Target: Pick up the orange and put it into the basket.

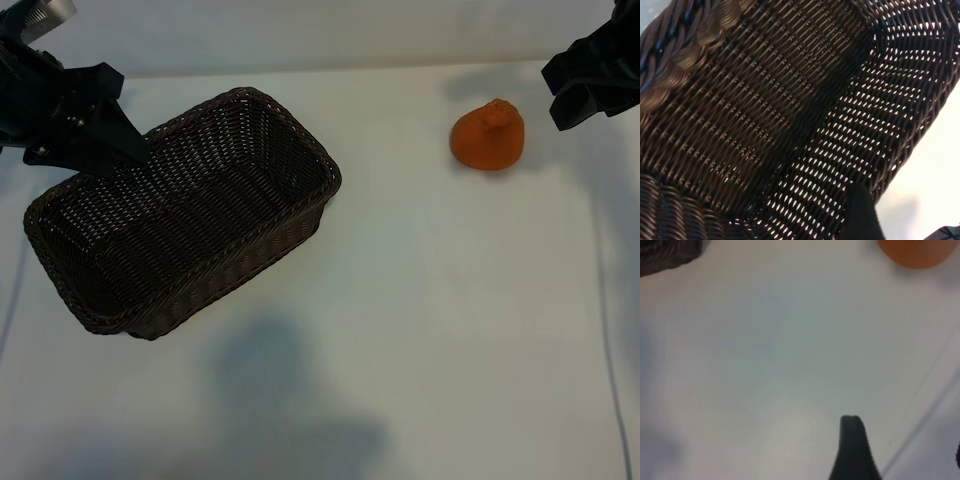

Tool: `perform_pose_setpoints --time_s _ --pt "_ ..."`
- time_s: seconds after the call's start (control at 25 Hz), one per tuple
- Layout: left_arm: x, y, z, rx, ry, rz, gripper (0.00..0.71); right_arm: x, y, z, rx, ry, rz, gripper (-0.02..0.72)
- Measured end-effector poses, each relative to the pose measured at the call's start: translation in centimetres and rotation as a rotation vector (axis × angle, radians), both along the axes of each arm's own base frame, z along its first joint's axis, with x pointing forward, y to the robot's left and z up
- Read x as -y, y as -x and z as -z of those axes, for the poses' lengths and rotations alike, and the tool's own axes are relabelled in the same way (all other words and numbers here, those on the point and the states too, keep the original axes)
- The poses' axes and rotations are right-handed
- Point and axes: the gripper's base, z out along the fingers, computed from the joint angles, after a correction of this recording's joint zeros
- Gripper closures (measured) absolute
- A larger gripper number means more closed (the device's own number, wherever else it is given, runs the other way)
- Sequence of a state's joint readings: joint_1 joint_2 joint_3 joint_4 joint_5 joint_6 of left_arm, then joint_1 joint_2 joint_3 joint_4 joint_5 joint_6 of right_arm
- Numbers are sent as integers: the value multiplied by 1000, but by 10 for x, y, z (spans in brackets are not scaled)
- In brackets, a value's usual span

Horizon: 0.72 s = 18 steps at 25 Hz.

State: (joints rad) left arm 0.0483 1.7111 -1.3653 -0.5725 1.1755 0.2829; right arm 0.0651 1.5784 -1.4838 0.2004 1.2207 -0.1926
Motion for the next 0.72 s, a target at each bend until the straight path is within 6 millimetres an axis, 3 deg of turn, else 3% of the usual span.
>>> perform_pose_setpoints --time_s 0.72 --pt "0 0 0 -23 3 -38 216 0 0 0 0 0 0 230"
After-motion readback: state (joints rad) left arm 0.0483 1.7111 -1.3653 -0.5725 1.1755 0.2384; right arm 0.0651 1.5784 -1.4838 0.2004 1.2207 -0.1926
